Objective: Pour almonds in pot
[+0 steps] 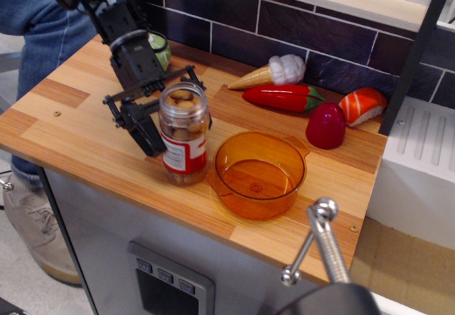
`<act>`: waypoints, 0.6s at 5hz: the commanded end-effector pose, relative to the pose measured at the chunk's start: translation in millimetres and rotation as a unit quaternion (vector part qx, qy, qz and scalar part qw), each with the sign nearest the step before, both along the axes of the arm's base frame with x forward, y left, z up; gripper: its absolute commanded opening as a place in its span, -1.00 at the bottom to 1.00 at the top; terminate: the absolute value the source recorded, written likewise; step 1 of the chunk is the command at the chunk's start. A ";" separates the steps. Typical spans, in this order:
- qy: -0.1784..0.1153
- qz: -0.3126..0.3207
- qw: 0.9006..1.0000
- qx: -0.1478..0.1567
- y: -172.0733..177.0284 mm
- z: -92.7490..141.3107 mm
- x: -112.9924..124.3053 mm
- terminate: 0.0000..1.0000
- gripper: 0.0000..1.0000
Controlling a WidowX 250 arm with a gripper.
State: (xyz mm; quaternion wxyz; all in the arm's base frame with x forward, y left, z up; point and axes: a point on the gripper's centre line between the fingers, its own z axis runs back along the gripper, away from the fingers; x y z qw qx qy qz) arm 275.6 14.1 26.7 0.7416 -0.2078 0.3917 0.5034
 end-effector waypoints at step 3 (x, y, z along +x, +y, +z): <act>-0.126 0.058 0.986 0.095 11.5 55.5 28.2 -1.00 -1.00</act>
